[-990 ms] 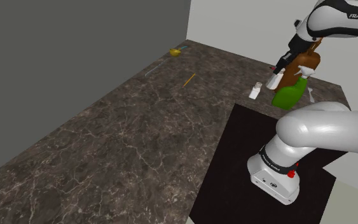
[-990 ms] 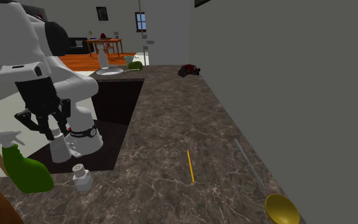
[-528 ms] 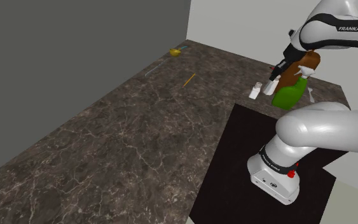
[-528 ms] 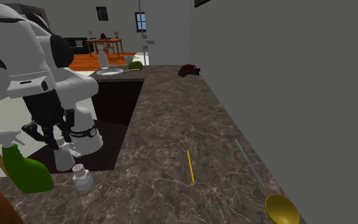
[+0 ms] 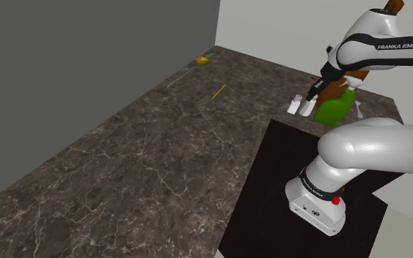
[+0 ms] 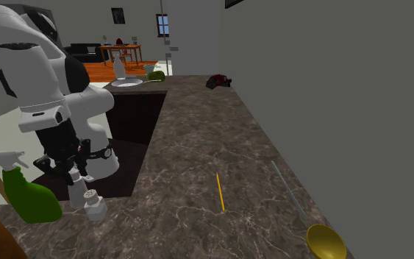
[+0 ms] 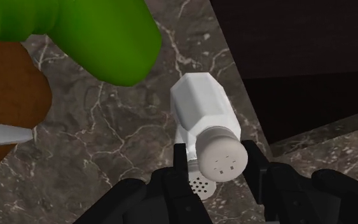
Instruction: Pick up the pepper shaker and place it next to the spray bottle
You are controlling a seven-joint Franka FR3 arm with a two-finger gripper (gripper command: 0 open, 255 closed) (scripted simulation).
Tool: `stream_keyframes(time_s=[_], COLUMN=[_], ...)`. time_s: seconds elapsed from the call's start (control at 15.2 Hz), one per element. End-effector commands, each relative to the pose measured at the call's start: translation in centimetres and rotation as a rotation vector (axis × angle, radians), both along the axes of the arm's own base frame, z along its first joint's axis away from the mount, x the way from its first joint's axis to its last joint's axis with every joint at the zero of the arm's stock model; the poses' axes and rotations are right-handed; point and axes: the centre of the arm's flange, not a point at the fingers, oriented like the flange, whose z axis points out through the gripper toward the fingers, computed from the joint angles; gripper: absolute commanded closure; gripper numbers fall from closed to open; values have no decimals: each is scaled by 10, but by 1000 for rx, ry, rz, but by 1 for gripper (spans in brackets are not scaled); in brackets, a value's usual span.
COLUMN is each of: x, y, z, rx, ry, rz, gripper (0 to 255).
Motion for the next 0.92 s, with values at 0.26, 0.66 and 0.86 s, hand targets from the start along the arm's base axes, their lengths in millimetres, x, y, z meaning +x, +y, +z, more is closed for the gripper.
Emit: stream_keyframes(time_s=[0.26, 0.66, 0.86], x=[-1, -1, -1], y=[0, 0, 0], z=[-30, -30, -30], rx=[0, 0, 0], ry=[-1, -1, -1], rz=[0, 0, 0], gripper=[255, 255, 0])
